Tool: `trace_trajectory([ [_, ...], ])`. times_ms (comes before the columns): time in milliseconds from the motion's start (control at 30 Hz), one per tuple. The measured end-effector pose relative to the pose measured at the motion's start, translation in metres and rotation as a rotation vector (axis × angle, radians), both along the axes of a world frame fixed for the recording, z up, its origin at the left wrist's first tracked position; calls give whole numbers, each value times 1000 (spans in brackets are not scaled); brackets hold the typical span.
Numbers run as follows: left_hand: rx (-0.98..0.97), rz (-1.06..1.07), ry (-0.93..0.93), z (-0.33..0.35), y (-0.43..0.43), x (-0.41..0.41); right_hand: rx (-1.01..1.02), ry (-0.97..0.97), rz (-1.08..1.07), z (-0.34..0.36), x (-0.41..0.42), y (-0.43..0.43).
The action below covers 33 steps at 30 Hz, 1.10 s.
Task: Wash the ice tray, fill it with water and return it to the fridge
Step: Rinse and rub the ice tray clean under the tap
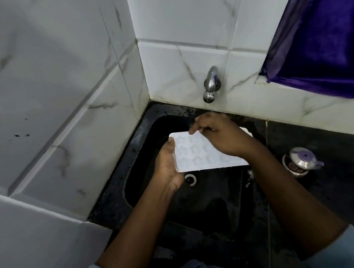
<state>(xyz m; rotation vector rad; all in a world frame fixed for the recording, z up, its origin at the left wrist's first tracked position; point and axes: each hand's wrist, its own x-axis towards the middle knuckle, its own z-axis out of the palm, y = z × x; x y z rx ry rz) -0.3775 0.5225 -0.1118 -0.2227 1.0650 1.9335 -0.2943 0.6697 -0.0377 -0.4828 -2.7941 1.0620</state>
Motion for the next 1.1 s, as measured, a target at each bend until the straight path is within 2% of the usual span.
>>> trace_trajectory([
  [133, 86, -25, -31, 0, 2, 4, 149, -191, -4, -3, -15, -19],
  [333, 73, -49, -48, 1, 4, 2, 262, -308, 8, -6, -28, -25],
  [867, 80, -11, -22, -2, -6, -10, 319, -340, 70, -11, -51, -34],
  [1100, 114, 0, 82, 2, -11, -11, 312, -330, 77, -13, -57, -34],
])
